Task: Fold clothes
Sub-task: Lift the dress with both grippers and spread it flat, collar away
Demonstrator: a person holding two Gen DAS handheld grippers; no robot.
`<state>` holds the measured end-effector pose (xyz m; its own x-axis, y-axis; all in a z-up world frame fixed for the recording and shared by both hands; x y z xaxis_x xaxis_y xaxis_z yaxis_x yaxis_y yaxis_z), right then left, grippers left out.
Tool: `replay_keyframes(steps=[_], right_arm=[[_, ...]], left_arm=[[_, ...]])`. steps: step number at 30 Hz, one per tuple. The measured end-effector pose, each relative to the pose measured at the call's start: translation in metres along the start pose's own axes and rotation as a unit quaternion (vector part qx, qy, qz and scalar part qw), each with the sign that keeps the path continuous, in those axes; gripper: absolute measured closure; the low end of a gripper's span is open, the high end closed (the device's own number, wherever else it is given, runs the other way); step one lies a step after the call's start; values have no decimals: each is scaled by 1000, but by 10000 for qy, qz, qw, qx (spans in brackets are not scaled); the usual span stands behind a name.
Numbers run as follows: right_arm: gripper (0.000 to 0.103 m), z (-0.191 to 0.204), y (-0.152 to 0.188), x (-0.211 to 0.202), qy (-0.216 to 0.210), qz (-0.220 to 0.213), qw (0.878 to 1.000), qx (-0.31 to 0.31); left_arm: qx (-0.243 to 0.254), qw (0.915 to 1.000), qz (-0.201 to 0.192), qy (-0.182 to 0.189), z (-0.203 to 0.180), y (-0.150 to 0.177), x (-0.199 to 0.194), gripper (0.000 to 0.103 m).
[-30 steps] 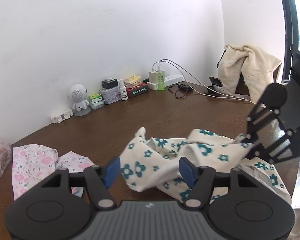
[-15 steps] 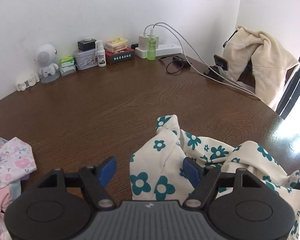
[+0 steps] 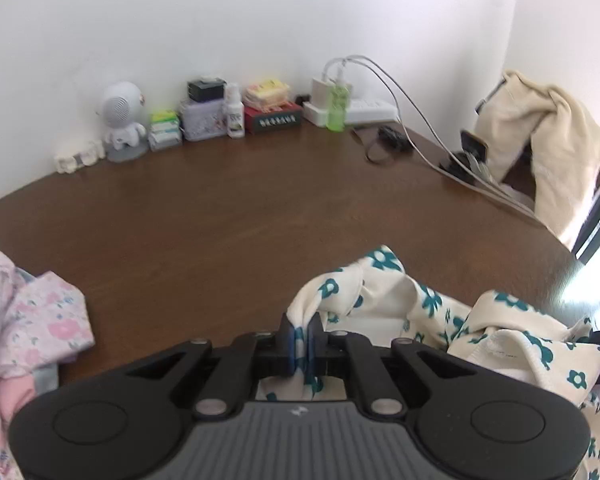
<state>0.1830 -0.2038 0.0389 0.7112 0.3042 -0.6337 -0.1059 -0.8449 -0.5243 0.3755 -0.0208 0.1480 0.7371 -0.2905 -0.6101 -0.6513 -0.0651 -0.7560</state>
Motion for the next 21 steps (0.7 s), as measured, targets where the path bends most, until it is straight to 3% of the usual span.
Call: replay_keyframes(steps=[2,5,8,10,12,14,16,19,21], right_arm=[[98,-30,-8,11,383,71,9991,149],[99,-123,-46,21,1494,129,9881,343],[99,-219,-97,-14,2555,-309,9630,803],[99,-261,-126,-54,3098,-805,9411,1087],[99,-281,-147,-89,3377,-1181,9258,1222],[99,-295,-165,-117,3607,-1464,9125,1255],[99,-286,-163,-121,3626,-1423,9149,1056],[99,-262,-139,-102,3273,-1176,9333,893],[99,-238,-111,-79,2736,-932,9529,918]], left_arm=[[-230,9984,-458,-238,1,-32,-17,99],[-573,9900,-1143,-592,3,-81,-43,99],[-891,9711,-2210,-163,-8,-152,-121,99],[-737,9561,-2837,-18,-26,-178,-174,99],[-447,9473,-3168,-146,-45,-185,-209,99],[-151,9456,-3233,-313,-59,-176,-224,99],[143,9515,-3040,-444,-64,-154,-221,99],[351,9702,-2329,-562,-57,-101,-189,98],[326,9815,-1807,-541,-45,-51,-161,98]])
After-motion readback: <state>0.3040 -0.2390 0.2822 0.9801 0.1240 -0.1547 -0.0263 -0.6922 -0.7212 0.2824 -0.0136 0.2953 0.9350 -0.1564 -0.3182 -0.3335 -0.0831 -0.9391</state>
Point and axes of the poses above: each gripper's, at about its wrist camera, not at the fingertips, and x roughly the way its jaws point, z to its left, y to its underside, the point moved 3 cm from there along x, roughly the way its jaws point, and after that the axes turned 7 degrees about -x, right-handed, at the moved point
